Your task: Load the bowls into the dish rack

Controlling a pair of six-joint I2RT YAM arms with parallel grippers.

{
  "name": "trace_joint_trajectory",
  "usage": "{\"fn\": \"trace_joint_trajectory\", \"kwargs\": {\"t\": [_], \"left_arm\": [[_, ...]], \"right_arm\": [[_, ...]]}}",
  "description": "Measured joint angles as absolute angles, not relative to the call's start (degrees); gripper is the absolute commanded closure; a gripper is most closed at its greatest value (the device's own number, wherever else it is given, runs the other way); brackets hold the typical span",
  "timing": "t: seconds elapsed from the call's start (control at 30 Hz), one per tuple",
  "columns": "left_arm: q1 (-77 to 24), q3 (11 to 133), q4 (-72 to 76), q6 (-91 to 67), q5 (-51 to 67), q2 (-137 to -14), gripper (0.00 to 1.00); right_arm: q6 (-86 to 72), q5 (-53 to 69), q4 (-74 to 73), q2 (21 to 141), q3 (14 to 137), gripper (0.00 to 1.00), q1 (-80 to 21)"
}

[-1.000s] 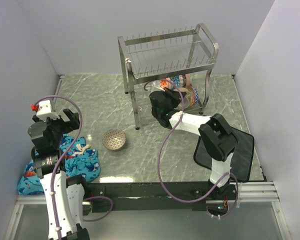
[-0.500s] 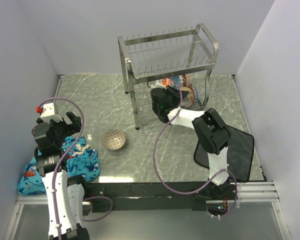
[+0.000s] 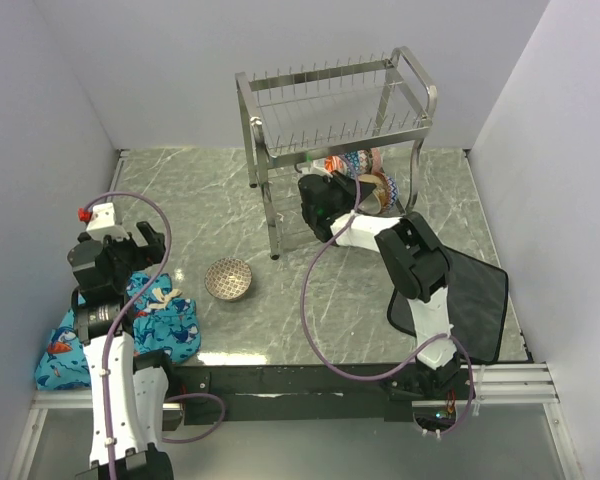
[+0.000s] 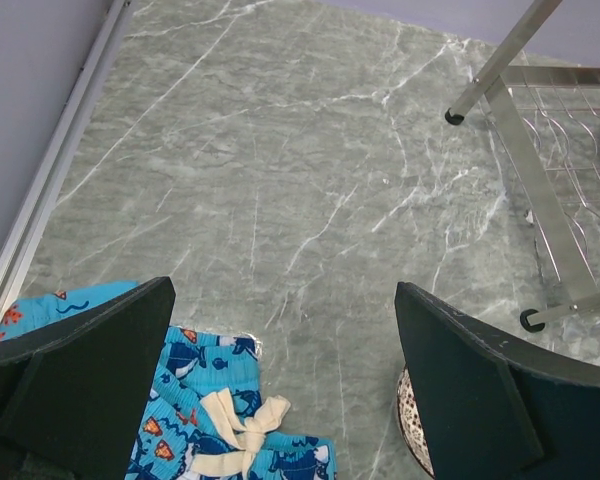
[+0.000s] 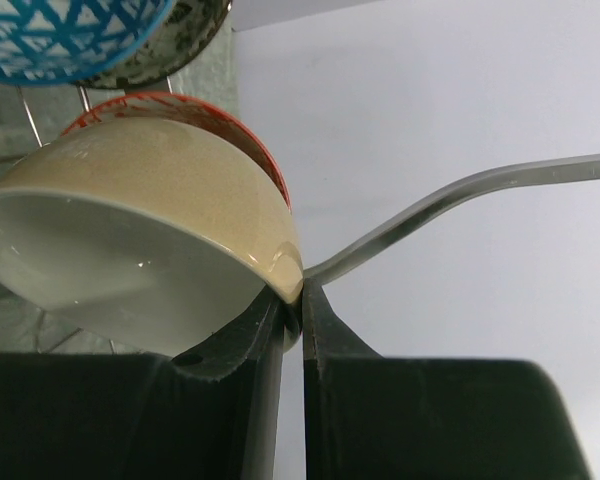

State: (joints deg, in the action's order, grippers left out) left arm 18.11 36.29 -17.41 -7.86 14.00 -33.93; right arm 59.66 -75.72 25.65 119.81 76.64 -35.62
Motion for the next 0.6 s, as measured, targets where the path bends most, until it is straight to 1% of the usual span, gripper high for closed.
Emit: {"fn": "trace_joint_trajectory", "kwargs": {"t": [0.27,0.6], "left_arm": [[16.7,36.1,-17.4,-6.3,13.3,-34.3,0.01],[15.7,36.1,-17.4,-5.0,12.1,-35.7,0.01]], "right_arm": [[58.3,-76.6,25.5,124.0,81.8,1.00,-35.7],[56.8,-78.1,24.1,125.3,82.9,1.00,-37.5]]}}
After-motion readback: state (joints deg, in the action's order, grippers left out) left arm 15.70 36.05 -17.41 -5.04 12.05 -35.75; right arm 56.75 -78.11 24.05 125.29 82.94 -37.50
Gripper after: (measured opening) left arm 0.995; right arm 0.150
